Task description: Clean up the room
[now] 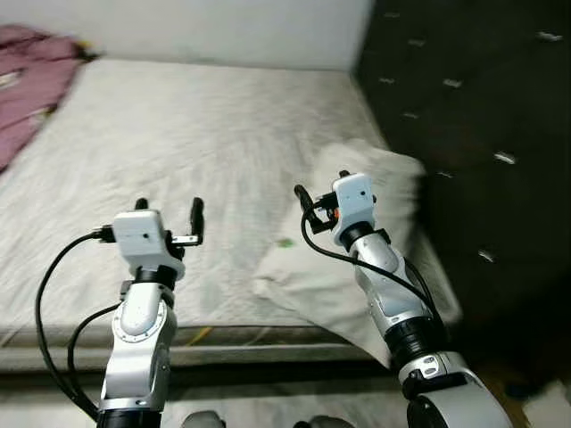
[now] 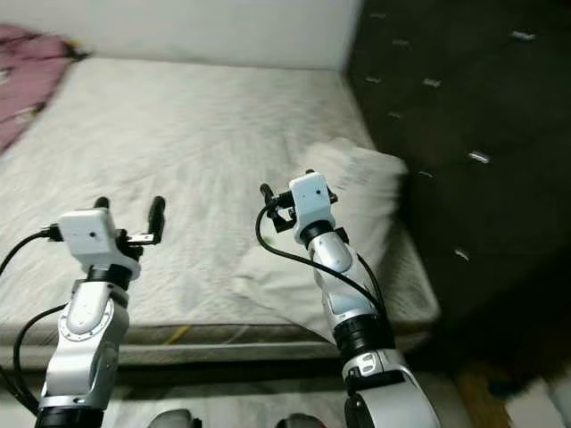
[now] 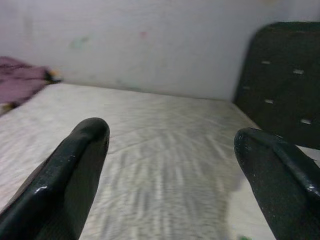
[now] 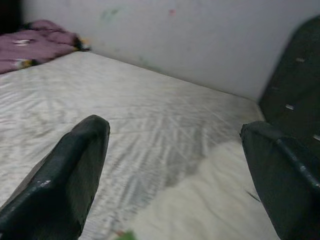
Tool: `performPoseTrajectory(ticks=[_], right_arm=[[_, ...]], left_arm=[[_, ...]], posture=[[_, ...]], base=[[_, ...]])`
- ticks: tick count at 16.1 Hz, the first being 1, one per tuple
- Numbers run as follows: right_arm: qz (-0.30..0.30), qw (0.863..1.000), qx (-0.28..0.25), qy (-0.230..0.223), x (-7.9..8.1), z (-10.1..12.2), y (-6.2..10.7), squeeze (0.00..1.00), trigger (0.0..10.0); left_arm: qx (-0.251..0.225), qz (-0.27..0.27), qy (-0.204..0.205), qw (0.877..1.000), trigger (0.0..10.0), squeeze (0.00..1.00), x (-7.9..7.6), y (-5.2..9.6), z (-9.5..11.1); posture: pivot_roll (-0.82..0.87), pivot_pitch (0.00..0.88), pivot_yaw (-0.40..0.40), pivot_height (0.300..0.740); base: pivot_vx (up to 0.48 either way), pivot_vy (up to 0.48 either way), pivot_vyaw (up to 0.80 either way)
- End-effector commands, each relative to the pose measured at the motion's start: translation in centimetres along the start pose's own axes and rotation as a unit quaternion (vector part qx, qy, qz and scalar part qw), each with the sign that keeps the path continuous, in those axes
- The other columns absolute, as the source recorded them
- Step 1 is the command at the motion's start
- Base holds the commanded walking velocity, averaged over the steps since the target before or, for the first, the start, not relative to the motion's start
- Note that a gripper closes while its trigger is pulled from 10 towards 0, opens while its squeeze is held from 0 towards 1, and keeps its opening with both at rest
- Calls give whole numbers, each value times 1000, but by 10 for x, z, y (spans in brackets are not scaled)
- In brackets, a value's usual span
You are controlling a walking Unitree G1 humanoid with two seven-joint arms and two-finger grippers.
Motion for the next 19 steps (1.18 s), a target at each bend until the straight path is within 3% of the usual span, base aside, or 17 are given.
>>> performPoseTrajectory(ticks=[1, 11, 16, 19], right_arm=[[-3, 1000, 2, -4, -1, 0, -1, 0, 10000], [-1, 1000, 0, 0, -2, 0, -1, 0, 10000], [2, 1000, 0, 3, -1, 0, 0, 0, 10000], [3, 1000, -1, 0, -1, 0, -1, 0, 10000]], left_arm=[[1, -6, -5, 1000, 10000, 0, 0, -1, 1], [-3, -6, -3, 1000, 10000, 0, -2, -1, 2], [-1, 27, -6, 1000, 10000, 0, 9, -2, 0], [-20, 21, -35, 999, 10000, 0, 14, -3, 4]], posture=[[121, 0, -42, 740], [119, 0, -43, 740], [120, 0, -45, 740], [121, 0, -45, 740]], base=[[0, 0, 0], [0, -348, 0], [0, 0, 0], [0, 0, 0]])
Point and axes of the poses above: a point about 5 cm out from each wrist's last joint towards the gripper, its own y axis pointing back from the gripper into the wrist, its own z axis along the axis of the wrist's last joint, x = y × z, the point moved 1 cm from there along -y, pointing out of the wrist towards the gripper, and after that the axes turned 2 degrees about y, right-handed, at the moved point
